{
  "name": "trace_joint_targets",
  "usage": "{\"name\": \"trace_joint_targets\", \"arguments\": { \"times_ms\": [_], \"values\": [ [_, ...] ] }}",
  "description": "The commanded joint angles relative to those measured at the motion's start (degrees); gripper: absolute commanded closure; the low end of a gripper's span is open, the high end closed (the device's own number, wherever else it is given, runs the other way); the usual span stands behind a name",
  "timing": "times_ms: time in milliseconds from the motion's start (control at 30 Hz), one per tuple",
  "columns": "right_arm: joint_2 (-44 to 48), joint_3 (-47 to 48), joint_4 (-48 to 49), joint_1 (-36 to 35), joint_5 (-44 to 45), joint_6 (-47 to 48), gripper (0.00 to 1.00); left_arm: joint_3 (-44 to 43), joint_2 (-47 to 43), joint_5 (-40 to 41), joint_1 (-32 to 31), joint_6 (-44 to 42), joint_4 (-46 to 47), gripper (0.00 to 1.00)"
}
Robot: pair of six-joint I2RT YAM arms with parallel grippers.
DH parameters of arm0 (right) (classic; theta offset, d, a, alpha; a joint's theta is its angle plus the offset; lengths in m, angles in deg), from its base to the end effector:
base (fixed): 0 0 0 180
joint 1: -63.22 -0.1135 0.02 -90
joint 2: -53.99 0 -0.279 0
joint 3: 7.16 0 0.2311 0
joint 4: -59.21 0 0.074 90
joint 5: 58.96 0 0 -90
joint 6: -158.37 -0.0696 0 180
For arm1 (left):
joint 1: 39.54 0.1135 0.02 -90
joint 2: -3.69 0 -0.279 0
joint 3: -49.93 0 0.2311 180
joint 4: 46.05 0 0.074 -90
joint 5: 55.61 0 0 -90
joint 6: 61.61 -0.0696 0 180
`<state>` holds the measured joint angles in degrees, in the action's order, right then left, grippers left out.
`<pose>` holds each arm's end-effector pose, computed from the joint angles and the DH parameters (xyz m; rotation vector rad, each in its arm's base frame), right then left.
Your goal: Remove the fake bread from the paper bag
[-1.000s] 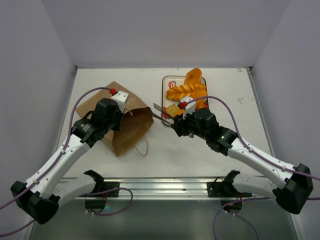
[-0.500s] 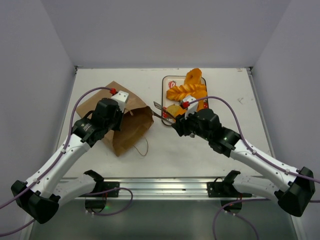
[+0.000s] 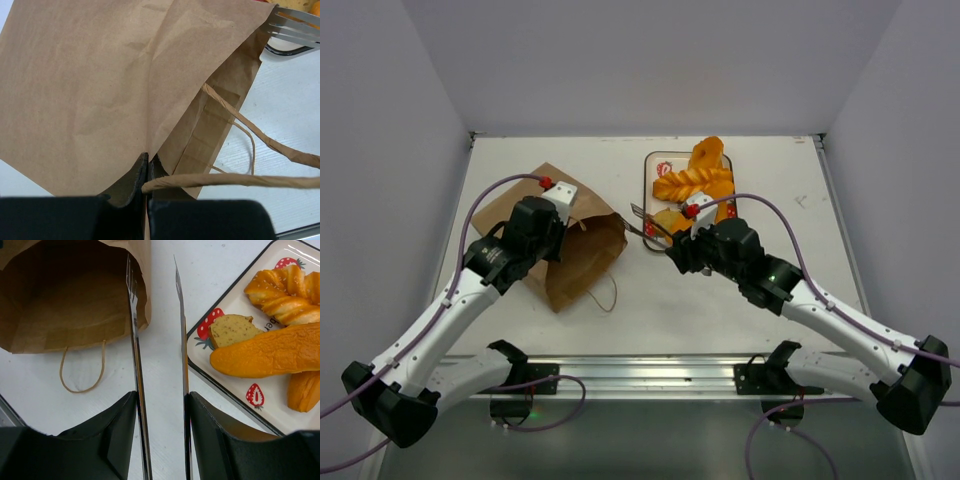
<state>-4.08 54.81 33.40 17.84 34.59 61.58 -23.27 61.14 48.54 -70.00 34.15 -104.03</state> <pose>0.1689 0.1650 0.3125 -0.6185 1.8928 0.5361 0.1785 -0.0852 0.3163 0.3649 2.2517 -0.0448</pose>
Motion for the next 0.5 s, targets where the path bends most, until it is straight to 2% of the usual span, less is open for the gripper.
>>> {"name": "trace_joint_targets", "arguments": {
  "times_ms": [0, 467],
  "values": [
    [-0.03, 2.92, 0.66, -0.32, 0.67, 1.25, 0.51, -1.09, -1.64, -0.18, -0.30, -0.66, 0.66, 1.00],
    [-4.16, 3.18, 4.52, -0.67, -3.29, 0.72, 0.50, -1.79, -0.85, -0.35, -0.22, -0.84, 0.31, 1.00]
  ]
}}
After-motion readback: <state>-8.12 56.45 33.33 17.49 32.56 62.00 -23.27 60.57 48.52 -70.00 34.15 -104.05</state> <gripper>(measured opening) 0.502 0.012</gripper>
